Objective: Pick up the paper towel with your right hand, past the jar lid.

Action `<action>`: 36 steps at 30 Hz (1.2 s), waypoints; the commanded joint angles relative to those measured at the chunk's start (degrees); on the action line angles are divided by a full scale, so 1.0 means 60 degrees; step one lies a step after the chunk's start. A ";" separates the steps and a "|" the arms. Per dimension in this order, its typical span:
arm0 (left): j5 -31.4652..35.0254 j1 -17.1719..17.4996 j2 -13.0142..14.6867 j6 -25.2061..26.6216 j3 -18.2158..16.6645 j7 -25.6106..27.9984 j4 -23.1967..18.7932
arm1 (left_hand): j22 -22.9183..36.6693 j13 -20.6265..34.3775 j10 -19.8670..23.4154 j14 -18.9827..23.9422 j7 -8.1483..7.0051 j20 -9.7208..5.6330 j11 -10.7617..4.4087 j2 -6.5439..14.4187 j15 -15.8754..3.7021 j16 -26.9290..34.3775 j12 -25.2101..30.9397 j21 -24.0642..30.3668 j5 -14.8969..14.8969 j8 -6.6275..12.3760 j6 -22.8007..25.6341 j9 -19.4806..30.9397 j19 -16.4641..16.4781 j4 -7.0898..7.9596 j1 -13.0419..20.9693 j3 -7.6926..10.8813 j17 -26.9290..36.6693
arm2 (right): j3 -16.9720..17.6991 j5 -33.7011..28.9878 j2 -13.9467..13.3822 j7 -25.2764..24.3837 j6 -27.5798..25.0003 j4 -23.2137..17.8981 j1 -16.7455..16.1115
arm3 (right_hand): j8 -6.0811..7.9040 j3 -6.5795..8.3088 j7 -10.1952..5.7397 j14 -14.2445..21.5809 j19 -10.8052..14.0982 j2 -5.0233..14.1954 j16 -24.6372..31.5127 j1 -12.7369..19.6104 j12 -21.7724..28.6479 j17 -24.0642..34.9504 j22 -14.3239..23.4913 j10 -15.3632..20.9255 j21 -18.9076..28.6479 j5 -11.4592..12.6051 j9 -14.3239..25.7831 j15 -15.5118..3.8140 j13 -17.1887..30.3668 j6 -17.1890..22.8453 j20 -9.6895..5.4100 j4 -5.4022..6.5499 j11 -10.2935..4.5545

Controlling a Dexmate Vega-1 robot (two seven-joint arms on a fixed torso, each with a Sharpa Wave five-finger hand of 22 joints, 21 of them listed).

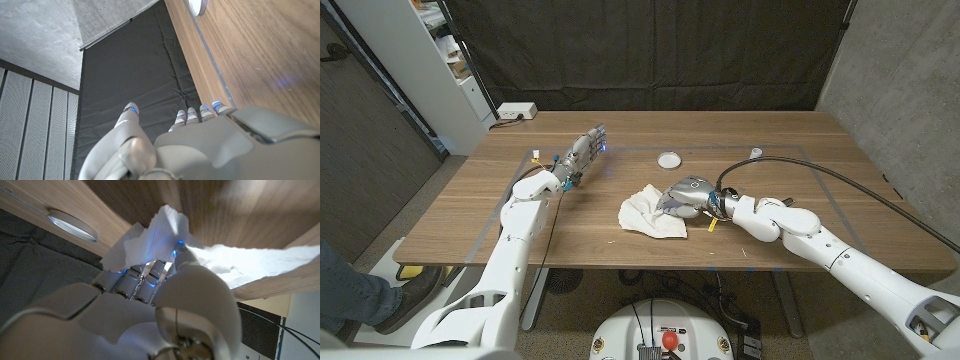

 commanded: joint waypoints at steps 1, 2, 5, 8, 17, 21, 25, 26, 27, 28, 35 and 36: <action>0.0073 -0.0157 -0.0074 -0.0075 0.0063 -0.0066 0.0142 | 0.0039 0.0039 -0.0301 -0.0657 0.0003 0.0024 -0.0031 0.0054 0.0051 0.0001 0.0031 0.0035 -0.0009 0.0030 0.0015 0.0036 -0.1524 -0.0054 -0.0025 -0.0011 0.0052 | 0.0359 0.0379 -0.0149 0.0093 -0.0081 -0.0495 -0.0253 | 0.0101 0.0006 0.0875 0.0588 0.0056 0.0027 0.0085 0.0202 0.0057 0.0104 0.0036 0.1185 0.0113 -0.0051 0.0048 -0.1047 0.0784 0.1013 -0.0549 0.0027 0.0893; 0.0081 -0.0135 -0.0080 -0.0064 0.0068 -0.0054 0.0091 | 0.0039 0.0039 -0.0309 -0.0656 0.0007 0.0023 -0.0037 0.0054 0.0048 0.0001 0.0028 0.0036 -0.0009 0.0030 0.0015 0.0036 -0.1525 -0.0055 -0.0026 -0.0012 0.0052 | 0.0393 0.0379 -0.0169 0.0101 -0.0097 -0.0558 -0.0287 | 0.0130 0.0013 0.0887 0.0594 0.0065 0.0035 0.0076 0.0234 0.0090 0.0115 0.0042 0.1244 0.0133 -0.0064 0.0065 -0.1047 0.0798 0.1057 -0.0547 0.0020 0.0903; 0.0090 -0.0088 -0.0083 -0.0025 0.0078 -0.0045 -0.0024 | 0.0039 0.0039 -0.0306 -0.0664 0.0009 0.0024 -0.0031 0.0056 0.0053 -0.0002 0.0029 0.0037 -0.0009 0.0033 0.0024 0.0036 -0.1527 -0.0057 -0.0028 -0.0013 0.0052 | 0.0504 0.0426 -0.0223 0.0115 -0.0112 -0.0722 -0.0388 | 0.0153 0.0003 0.0896 0.0619 0.0069 0.0038 0.0071 0.0248 0.0110 0.0138 0.0050 0.1255 0.0160 -0.0088 0.0092 -0.1033 0.0821 0.1073 -0.0547 0.0031 0.0891; 0.0086 -0.0034 -0.0088 -0.0008 0.0081 -0.0038 -0.0130 | 0.0039 0.0039 -0.0299 -0.0677 0.0000 0.0027 -0.0025 0.0058 0.0044 -0.0006 0.0033 0.0037 -0.0008 0.0032 0.0022 0.0036 -0.1529 -0.0059 -0.0029 -0.0013 0.0052 | 0.0595 0.0444 -0.0266 0.0146 -0.0121 -0.0868 -0.0467 | 0.0166 0.0011 0.0887 0.0632 0.0068 0.0053 0.0062 0.0282 0.0127 0.0154 0.0054 0.1268 0.0177 -0.0104 0.0113 -0.1045 0.0839 0.1072 -0.0553 0.0028 0.0903; 0.0058 0.0133 -0.0069 0.0060 0.0094 -0.0051 -0.0387 | 0.0039 0.0039 -0.0304 -0.0658 0.0013 0.0029 -0.0026 0.0064 0.0049 0.0003 0.0032 0.0041 -0.0007 0.0030 0.0021 0.0036 -0.1529 -0.0066 -0.0032 -0.0014 0.0052 | 0.0833 0.0519 -0.0326 0.0255 -0.0122 -0.1250 -0.0665 | 0.0182 -0.0026 0.0894 0.0682 0.0053 0.0056 0.0026 0.0283 0.0166 0.0215 0.0066 0.1254 0.0245 -0.0189 0.0138 -0.1011 0.0909 0.1064 -0.0539 0.0077 0.0892; 0.0038 0.0222 -0.0053 0.0078 0.0085 -0.0045 -0.0534 | 0.0039 0.0039 -0.0304 -0.0664 0.0004 0.0027 -0.0029 0.0067 0.0046 0.0001 0.0033 0.0043 -0.0007 0.0030 0.0023 0.0036 -0.1529 -0.0068 -0.0034 -0.0015 0.0052 | 0.0954 0.0561 -0.0336 0.0287 -0.0130 -0.1415 -0.0751 | 0.0187 -0.0031 0.0902 0.0696 0.0050 0.0063 0.0011 0.0298 0.0181 0.0237 0.0068 0.1255 0.0269 -0.0216 0.0141 -0.1019 0.0932 0.1070 -0.0539 0.0083 0.0913; 0.0024 0.0295 -0.0033 0.0106 0.0083 -0.0035 -0.0667 | 0.0039 0.0039 -0.0304 -0.0663 0.0001 0.0031 -0.0031 0.0069 0.0041 0.0002 0.0034 0.0042 -0.0007 0.0030 0.0023 0.0036 -0.1536 -0.0071 -0.0036 -0.0016 0.0051 | 0.1043 0.0562 -0.0352 0.0286 -0.0087 -0.1544 -0.0803 | 0.0189 -0.0052 0.0905 0.0717 0.0039 0.0063 0.0003 0.0277 0.0201 0.0260 0.0071 0.1269 0.0290 -0.0246 0.0142 -0.0997 0.0955 0.1071 -0.0538 0.0110 0.0916; 0.0019 0.0312 -0.0028 0.0116 0.0084 -0.0037 -0.0698 | 0.0039 0.0039 -0.0305 -0.0660 0.0003 0.0033 -0.0021 0.0069 0.0038 0.0003 0.0033 0.0043 -0.0007 0.0030 0.0024 0.0036 -0.1535 -0.0072 -0.0036 -0.0016 0.0051 | 0.1065 0.0577 -0.0350 0.0309 -0.0085 -0.1578 -0.0817 | 0.0187 -0.0046 0.0899 0.0718 0.0043 0.0071 -0.0004 0.0290 0.0204 0.0263 0.0072 0.1269 0.0298 -0.0251 0.0144 -0.1011 0.0961 0.1063 -0.0536 0.0107 0.0902; 0.0020 0.0330 -0.0024 0.0121 0.0087 -0.0031 -0.0728 | 0.0039 0.0039 -0.0304 -0.0672 -0.0005 0.0029 -0.0022 0.0069 0.0047 -0.0001 0.0034 0.0045 -0.0007 0.0030 0.0026 0.0036 -0.1531 -0.0072 -0.0037 -0.0016 0.0051 | 0.1087 0.0600 -0.0345 0.0335 -0.0081 -0.1606 -0.0830 | 0.0188 -0.0049 0.0890 0.0720 0.0042 0.0068 -0.0005 0.0290 0.0206 0.0267 0.0072 0.1268 0.0300 -0.0254 0.0144 -0.1011 0.0963 0.1065 -0.0534 0.0108 0.0910; 0.0013 0.0345 -0.0022 0.0133 0.0087 -0.0028 -0.0757 | 0.0039 0.0039 -0.0302 -0.0669 -0.0003 0.0032 -0.0023 0.0070 0.0047 0.0000 0.0035 0.0043 -0.0007 0.0029 0.0023 0.0036 -0.1536 -0.0073 -0.0037 -0.0016 0.0051 | 0.1106 0.0598 -0.0342 0.0326 -0.0071 -0.1627 -0.0841 | 0.0190 -0.0049 0.0898 0.0722 0.0038 0.0076 -0.0017 0.0294 0.0207 0.0273 0.0073 0.1255 0.0310 -0.0265 0.0144 -0.1017 0.0974 0.1068 -0.0538 0.0112 0.0889; -0.0006 0.0415 -0.0003 0.0151 0.0108 -0.0020 -0.0880 | 0.0039 0.0039 -0.0307 -0.0666 0.0003 0.0032 -0.0022 0.0073 0.0056 0.0002 0.0034 0.0045 -0.0007 0.0028 0.0023 0.0036 -0.1537 -0.0077 -0.0039 -0.0017 0.0051 | 0.1244 0.0638 -0.0337 0.0367 -0.0030 -0.1769 -0.0915 | 0.0189 -0.0070 0.0907 0.0748 0.0032 0.0073 -0.0036 0.0306 0.0229 0.0320 0.0078 0.1249 0.0356 -0.0314 0.0147 -0.1022 0.1015 0.1056 -0.0539 0.0124 0.0941; -0.0011 0.0417 -0.0001 0.0164 0.0111 -0.0021 -0.0887 | 0.0039 0.0039 -0.0304 -0.0671 -0.0005 0.0030 -0.0025 0.0073 0.0055 0.0000 0.0035 0.0046 -0.0007 0.0029 0.0026 0.0036 -0.1536 -0.0078 -0.0040 -0.0018 0.0051 | 0.1265 0.0657 -0.0335 0.0384 -0.0025 -0.1785 -0.0924 | 0.0187 -0.0079 0.0906 0.0753 0.0027 0.0070 -0.0034 0.0291 0.0227 0.0326 0.0079 0.1238 0.0358 -0.0320 0.0147 -0.1007 0.1018 0.1052 -0.0538 0.0134 0.0934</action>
